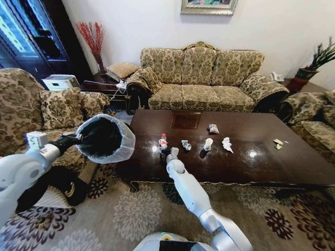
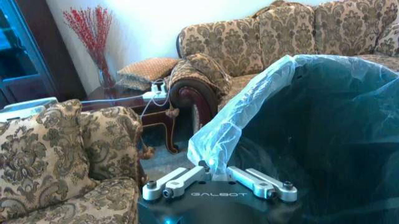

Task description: Move to the front of the table and place the trash on the table into the trash bin.

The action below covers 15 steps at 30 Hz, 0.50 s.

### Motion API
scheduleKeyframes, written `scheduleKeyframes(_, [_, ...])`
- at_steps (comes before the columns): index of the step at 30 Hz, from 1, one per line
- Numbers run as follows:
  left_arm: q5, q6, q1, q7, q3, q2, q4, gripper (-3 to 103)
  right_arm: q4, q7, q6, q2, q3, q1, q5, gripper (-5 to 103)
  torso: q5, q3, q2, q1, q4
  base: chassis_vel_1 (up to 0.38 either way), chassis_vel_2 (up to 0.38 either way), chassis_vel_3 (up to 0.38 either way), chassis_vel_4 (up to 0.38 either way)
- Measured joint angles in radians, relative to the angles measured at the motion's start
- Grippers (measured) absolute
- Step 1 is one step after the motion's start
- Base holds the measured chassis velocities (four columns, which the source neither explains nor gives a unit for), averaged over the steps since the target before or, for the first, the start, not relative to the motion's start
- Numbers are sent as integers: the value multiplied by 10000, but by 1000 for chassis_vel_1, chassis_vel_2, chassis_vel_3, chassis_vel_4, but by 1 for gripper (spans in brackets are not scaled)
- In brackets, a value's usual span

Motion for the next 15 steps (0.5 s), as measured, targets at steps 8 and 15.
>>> scheduleKeyframes(8, [-12,-12,16,-1,0,44,25,0,189,-25,-146,-4,13,-148,279,42,0,0,0,0,0,0,0,0,0])
scheduleKeyframes(15, [-273,73,271,-74,-60,475,129,0,783,-85,-119,-4,107,-485,429,22,0,0,0,0,0,0,0,0,0])
